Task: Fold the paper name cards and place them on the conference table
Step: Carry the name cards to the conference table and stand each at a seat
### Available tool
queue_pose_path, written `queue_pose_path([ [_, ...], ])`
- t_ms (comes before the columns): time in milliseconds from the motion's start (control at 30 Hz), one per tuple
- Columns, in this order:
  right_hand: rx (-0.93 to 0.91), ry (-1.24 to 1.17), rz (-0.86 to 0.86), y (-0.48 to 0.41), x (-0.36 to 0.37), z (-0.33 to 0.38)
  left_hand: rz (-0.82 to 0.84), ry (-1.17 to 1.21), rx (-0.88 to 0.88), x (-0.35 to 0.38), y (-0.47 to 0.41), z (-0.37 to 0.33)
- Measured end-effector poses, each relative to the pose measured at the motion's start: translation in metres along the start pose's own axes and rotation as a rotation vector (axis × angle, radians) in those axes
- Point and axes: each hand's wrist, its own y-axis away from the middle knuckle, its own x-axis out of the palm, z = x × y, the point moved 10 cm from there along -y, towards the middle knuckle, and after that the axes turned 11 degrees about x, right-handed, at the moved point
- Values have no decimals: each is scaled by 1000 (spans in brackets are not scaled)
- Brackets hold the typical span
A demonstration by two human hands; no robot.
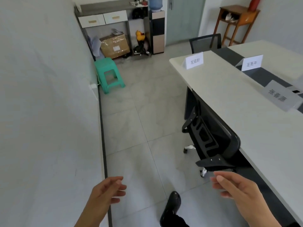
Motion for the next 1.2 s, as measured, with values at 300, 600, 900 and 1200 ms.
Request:
queue_pose_path([
  [300,-58,5,53,-171,56,149,-38,-29,132,-6,-183,-125],
  [600,-88,69,109,-314,138,248,-52,32,16,-18,-349,-134],
  [900,21,-23,-46,-456,189,321,43,-13,139,-41,-583,-241],
  [1200,105,-151,-219,-572,174,354,281,-104,163,55,-756,-319],
])
